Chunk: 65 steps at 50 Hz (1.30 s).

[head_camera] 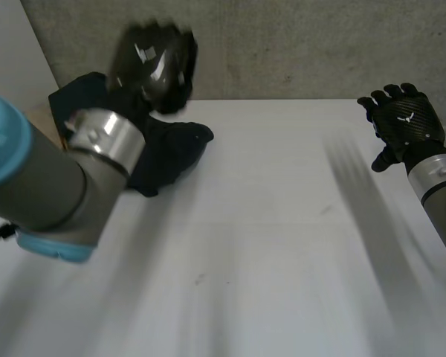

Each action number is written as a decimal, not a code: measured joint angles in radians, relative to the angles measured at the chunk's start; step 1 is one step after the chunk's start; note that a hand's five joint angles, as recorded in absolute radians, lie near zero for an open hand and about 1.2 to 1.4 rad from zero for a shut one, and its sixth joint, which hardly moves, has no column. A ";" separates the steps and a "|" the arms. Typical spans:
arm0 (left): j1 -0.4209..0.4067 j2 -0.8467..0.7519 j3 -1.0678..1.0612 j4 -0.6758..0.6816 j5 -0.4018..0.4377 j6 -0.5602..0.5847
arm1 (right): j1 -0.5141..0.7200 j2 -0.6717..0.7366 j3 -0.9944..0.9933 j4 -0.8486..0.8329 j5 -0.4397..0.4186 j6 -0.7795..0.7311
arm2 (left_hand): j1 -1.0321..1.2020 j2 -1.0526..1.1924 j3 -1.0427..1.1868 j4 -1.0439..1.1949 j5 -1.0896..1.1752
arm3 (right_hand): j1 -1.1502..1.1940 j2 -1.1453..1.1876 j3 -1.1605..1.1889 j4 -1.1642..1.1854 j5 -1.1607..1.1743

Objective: Fold the laundry.

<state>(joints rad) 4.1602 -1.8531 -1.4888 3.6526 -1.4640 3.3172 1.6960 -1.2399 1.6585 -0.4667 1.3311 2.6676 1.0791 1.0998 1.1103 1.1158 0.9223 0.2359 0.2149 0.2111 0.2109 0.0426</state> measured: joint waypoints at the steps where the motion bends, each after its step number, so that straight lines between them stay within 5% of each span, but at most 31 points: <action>1: -0.001 -0.015 -0.013 -0.005 -0.001 0.002 | -0.002 0.001 -0.002 0.007 0.000 0.000 | -0.042 -0.041 -0.055 -0.043 -0.038 | 0.000 0.000 0.000 0.000 0.000; 2: -0.001 -0.032 -0.020 -0.009 -0.003 0.004 | -0.003 0.002 -0.003 0.011 -0.001 -0.001 | -0.042 -0.041 -0.055 -0.043 -0.038 | 0.000 0.000 0.000 0.000 0.000; 3: 0.002 -0.059 -0.023 -0.015 -0.006 0.010 | -0.004 0.005 -0.005 0.018 -0.001 -0.001 | -0.484 -0.439 -0.422 -0.434 -0.421 | 0.000 0.000 0.000 0.000 0.000; 4: 0.006 -0.079 -0.021 -0.018 -0.008 0.015 | -0.005 0.008 -0.006 0.022 -0.002 -0.002 | -0.484 -0.439 -0.422 -0.434 -0.421 | 0.000 0.000 0.000 0.000 0.000; 6: 0.021 -0.130 -0.002 -0.025 -0.015 0.035 | -0.004 0.016 -0.006 0.026 -0.004 -0.003 | -0.818 -0.769 -0.773 -0.790 -0.777 | 0.000 0.000 0.000 0.000 0.000; 19: 0.223 -0.515 0.290 -0.066 -0.028 0.406 | 0.006 0.097 -0.001 0.026 -0.011 -0.011 | -0.830 -0.826 -0.839 -0.850 -0.841 | 0.000 0.000 0.000 0.000 0.000; 24: 0.286 -0.624 0.375 -0.063 -0.023 0.502 | 0.008 0.121 -0.002 0.025 -0.010 -0.028 | -0.709 -0.746 -0.759 -0.762 -0.741 | 0.000 0.000 0.000 0.000 0.000; 27: 0.302 -0.669 0.416 -0.056 -0.020 0.521 | 0.009 0.133 -0.003 0.025 -0.007 -0.048 | -0.132 -0.197 -0.214 -0.237 -0.233 | 0.000 0.000 0.000 0.000 0.000; 29: 0.299 -0.676 0.425 -0.046 -0.020 0.520 | 0.009 0.135 -0.003 0.025 -0.006 -0.057 | 0.009 -0.025 -0.043 -0.045 -0.040 | 0.000 0.000 0.000 0.000 0.000; 35: 0.226 -0.574 0.384 0.024 -0.031 0.452 | 0.008 0.134 -0.003 0.025 0.000 -0.076 | 0.068 0.095 0.078 0.081 0.071 | 0.000 0.000 0.000 0.000 0.000; 48: -0.101 -0.086 0.112 0.029 -0.048 0.074 | 0.008 0.118 -0.002 0.025 0.004 -0.071 | 0.068 0.095 0.082 0.084 0.071 | 0.000 0.000 0.000 0.000 0.000; 58: -0.304 -0.132 -0.052 -0.103 -0.048 0.037 | -0.002 0.109 -0.005 0.023 0.005 -0.067 | 0.068 0.096 0.083 0.084 0.071 | 0.000 0.000 0.000 0.000 0.000; 63: -0.346 -0.198 -0.088 -0.147 -0.050 0.040 | -0.002 0.109 -0.007 0.023 0.005 -0.067 | -0.379 -0.316 -0.301 -0.306 -0.312 | 0.000 0.000 0.000 0.000 0.000; 65: -0.339 -0.196 -0.092 -0.156 -0.061 0.042 | -0.001 0.109 -0.008 0.023 0.005 -0.067 | -0.734 -0.717 -0.724 -0.743 -0.728 | 0.000 0.000 0.000 0.000 0.000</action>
<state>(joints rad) 3.8213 -2.0489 -1.5805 3.4968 -1.5251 3.3587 1.6945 -1.1308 1.6505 -0.4433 1.3360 2.6002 0.3452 0.3830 0.3863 0.3733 0.1941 0.2359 0.2152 0.2111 0.2109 0.0426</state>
